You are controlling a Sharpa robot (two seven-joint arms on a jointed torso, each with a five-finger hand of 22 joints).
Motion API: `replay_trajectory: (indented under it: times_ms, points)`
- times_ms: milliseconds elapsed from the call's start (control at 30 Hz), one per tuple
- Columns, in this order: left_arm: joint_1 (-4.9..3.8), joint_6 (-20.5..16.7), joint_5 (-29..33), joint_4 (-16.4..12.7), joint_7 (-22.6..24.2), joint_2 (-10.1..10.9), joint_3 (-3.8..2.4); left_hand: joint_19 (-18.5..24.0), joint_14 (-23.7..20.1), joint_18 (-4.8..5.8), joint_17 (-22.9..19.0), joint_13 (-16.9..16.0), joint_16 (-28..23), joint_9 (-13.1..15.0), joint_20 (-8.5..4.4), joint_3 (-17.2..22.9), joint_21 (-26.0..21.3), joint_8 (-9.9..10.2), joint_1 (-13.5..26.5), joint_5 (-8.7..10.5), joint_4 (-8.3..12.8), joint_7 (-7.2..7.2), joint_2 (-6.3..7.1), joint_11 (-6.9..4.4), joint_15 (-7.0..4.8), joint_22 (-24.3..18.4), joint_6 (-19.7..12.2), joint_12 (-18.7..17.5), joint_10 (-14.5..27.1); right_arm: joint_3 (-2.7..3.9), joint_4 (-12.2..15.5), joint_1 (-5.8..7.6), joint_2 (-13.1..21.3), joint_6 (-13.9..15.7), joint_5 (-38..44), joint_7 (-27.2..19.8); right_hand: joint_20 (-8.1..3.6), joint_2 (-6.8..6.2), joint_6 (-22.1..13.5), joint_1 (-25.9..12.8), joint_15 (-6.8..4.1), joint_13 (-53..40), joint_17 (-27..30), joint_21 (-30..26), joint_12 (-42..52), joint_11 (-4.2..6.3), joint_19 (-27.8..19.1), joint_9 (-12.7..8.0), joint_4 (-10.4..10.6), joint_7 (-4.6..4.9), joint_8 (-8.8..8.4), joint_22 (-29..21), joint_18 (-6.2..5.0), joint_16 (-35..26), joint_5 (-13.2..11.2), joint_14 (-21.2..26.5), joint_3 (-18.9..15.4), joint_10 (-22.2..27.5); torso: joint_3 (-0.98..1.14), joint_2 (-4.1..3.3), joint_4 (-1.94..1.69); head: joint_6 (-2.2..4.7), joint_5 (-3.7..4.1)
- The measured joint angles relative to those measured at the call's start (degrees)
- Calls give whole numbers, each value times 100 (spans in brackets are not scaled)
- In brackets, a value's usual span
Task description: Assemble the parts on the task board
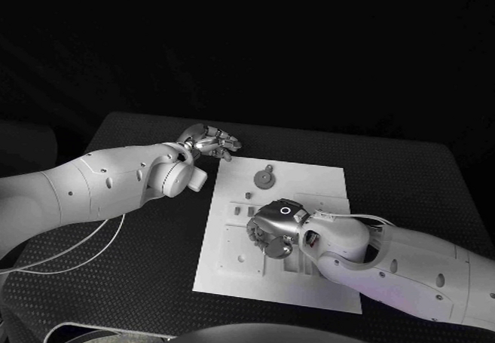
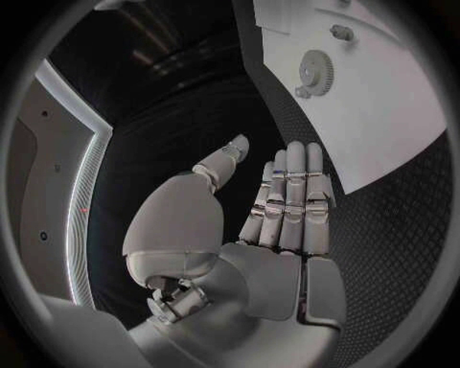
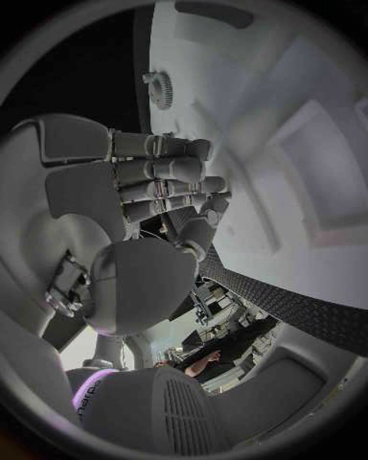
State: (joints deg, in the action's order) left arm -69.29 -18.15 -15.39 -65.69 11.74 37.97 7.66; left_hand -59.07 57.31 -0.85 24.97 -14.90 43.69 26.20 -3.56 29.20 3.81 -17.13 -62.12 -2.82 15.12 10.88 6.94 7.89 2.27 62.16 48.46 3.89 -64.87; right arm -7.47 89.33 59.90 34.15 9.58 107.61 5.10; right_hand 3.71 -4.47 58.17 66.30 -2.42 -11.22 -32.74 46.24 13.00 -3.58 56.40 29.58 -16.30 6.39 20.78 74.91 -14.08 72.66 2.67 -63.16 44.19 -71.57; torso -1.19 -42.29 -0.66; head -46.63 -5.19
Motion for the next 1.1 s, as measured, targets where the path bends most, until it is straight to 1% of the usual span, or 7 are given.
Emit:
replay_trajectory:
  times_ms: [500,533,600,667,733,800,1100]
  points:
    - [0,13,0,-3,-3,0,0,1,-2,0,12,10,-22,0,1,0,0,0,0,0,0,-6,0,9,2,-10,-7,0,9,-1,-20,0,-44,-35,35,7,0,-1,-5,0,9,-10,1,0,1,0,0,7,-6,2,7,5,0,0,0,7,-7,0,-2,-1,1,1,4]
    - [0,13,0,-5,-3,0,0,1,-2,0,12,10,-22,0,1,0,0,0,0,0,0,-6,0,9,2,-10,-7,0,9,-11,-31,2,-55,-45,36,7,0,-1,-6,0,9,-10,1,0,1,0,0,7,-7,4,8,5,1,0,0,7,-7,0,-2,-1,1,-2,7]
    - [0,15,0,-10,-4,-1,0,1,-2,0,12,10,-22,0,1,0,0,0,0,0,0,-7,0,6,2,-10,-7,0,12,-75,-46,7,-75,-67,40,12,0,-1,-9,0,10,-10,1,0,1,0,0,32,-7,5,8,5,28,0,-1,8,-8,0,-5,-1,-1,-10,12]
    - [0,17,0,-14,-4,-2,0,1,-2,0,12,10,-22,0,1,0,0,0,0,0,0,-7,0,-11,2,-10,-7,0,29,-121,-49,13,-92,-71,44,18,0,-1,-29,0,14,-10,1,0,0,0,0,39,-7,2,9,5,15,0,-1,12,-8,0,-5,-1,-2,-16,16]
    - [0,19,0,-17,-4,-2,0,1,-2,0,18,10,-22,0,1,0,0,0,0,0,0,-7,0,-11,2,-10,-7,0,29,-147,-55,31,-102,-69,50,26,0,-1,-31,0,9,-10,1,0,1,0,0,38,-7,0,9,5,-12,0,-1,7,-8,0,-5,-1,-2,-23,20]
    - [0,22,0,-19,-4,-2,0,1,-2,0,18,10,-22,0,1,0,0,0,0,0,0,-7,0,-2,2,-9,-7,0,38,-162,-60,39,-111,-63,55,33,0,-1,-28,0,1,-13,-4,0,1,0,0,34,-7,4,9,5,-20,0,-1,-3,-8,0,-5,-1,-4,-27,20]
    - [0,33,0,-24,-7,2,0,9,12,0,24,15,-22,0,9,0,0,0,0,0,0,-10,0,11,-12,-15,-10,0,51,-171,-81,31,-126,-19,69,50,1,-1,-22,-1,9,-26,-3,0,-8,0,0,19,-7,10,9,3,-48,0,-1,-13,-8,0,-5,-1,-2,-43,16]
